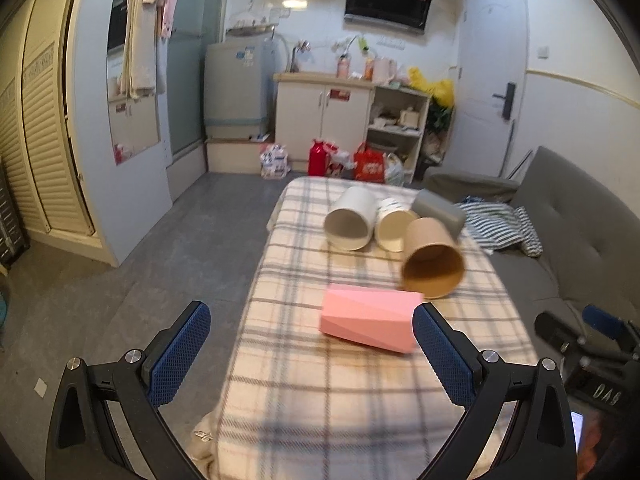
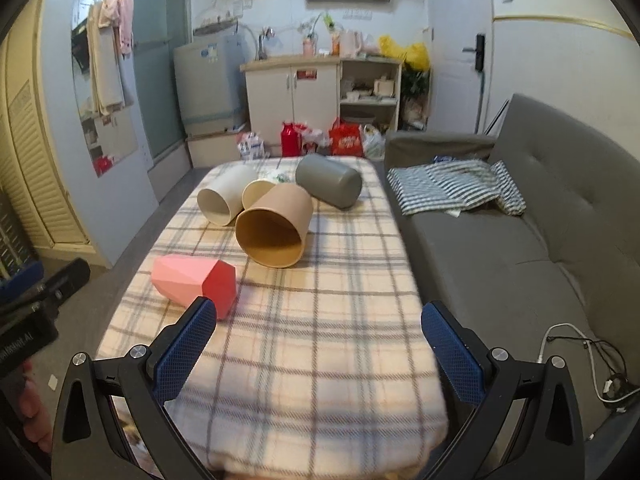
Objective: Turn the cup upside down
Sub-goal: 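Move the left gripper toward the tan paper cup lying on its side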
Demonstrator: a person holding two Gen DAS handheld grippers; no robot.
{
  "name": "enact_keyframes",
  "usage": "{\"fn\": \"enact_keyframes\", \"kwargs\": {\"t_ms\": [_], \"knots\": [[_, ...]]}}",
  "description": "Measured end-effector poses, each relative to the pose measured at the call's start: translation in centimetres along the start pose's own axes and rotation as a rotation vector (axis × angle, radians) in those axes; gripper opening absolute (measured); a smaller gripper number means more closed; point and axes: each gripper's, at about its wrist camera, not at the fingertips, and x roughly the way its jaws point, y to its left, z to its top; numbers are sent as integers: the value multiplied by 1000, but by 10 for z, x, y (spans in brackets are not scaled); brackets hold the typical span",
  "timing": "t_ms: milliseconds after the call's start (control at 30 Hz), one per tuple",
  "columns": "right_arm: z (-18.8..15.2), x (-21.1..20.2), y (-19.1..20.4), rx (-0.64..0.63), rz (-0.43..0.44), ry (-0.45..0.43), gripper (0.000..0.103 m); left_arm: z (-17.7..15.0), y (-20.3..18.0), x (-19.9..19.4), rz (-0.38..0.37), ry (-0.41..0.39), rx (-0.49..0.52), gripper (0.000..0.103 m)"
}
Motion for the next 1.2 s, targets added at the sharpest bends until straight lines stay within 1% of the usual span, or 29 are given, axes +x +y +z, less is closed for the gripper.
{"fn": "enact_keyframes", "kwargs": {"t_ms": [133, 333, 533, 633, 700, 833, 1000, 1200], "knots": [[32, 43, 10, 20, 20, 46, 103, 13, 14, 36, 27, 56, -11, 103], [67, 107, 26, 62, 55, 95, 103, 27, 28, 85, 56, 116, -43, 103], [72, 161, 38, 69, 55, 175, 103, 27, 31, 114, 54, 153, -56, 103], [68, 176, 39, 69, 44, 203, 103, 24, 31, 121, 45, 174, -62, 103], [67, 183, 36, 81, 43, 226, 101, 22, 30, 123, 39, 187, -58, 103], [66, 187, 33, 94, 86, 258, 89, 21, 29, 120, 46, 191, -48, 103], [66, 162, 30, 51, 80, 222, 87, 28, 29, 105, 55, 174, -61, 103], [57, 111, 21, 16, 81, 184, 86, 32, 23, 68, 60, 130, -55, 103]]}}
